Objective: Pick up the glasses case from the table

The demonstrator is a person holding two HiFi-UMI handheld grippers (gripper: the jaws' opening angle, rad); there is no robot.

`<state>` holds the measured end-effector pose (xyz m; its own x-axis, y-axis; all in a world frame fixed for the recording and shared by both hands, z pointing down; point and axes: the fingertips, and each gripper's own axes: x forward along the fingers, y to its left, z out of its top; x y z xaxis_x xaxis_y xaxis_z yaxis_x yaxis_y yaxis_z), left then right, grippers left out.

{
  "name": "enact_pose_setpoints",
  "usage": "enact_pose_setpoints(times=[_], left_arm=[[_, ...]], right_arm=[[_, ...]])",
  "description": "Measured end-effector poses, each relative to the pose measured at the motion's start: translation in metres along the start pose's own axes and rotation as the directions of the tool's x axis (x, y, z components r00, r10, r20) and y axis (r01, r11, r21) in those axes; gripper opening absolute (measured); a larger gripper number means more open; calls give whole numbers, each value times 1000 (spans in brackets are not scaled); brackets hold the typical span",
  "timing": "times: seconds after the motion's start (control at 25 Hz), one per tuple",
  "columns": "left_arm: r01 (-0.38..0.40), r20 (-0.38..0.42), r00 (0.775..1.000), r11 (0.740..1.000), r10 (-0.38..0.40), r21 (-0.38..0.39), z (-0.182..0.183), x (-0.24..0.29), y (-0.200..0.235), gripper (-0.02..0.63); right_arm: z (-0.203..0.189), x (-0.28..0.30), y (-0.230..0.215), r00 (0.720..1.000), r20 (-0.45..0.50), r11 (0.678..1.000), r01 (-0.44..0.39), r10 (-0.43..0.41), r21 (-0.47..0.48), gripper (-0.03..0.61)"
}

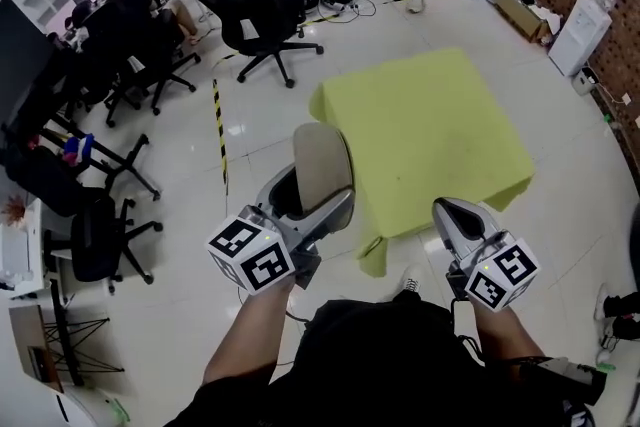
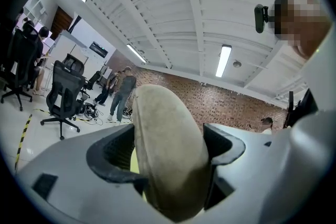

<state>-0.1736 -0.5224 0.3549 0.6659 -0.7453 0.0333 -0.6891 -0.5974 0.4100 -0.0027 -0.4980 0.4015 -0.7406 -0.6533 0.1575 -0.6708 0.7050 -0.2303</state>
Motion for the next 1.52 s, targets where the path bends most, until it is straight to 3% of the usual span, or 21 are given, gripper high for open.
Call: enact_pose_setpoints(times=[0.48,0.76,1.52], left_arm=[[125,-42,991,992,-125,-24,-13,-35,3,417],[176,-55,982,984,-178,-34,-16,-26,-17,416],[91,-41,995,995,-89,40,-17,17,-63,417]], right_arm=[[-8,-7,63,993,31,994,113,-113,-4,2],[-2,-35,60,982,56,983,181,-181,-1,0],[19,-63,-6,994,76,997,74,-73,-18,0]])
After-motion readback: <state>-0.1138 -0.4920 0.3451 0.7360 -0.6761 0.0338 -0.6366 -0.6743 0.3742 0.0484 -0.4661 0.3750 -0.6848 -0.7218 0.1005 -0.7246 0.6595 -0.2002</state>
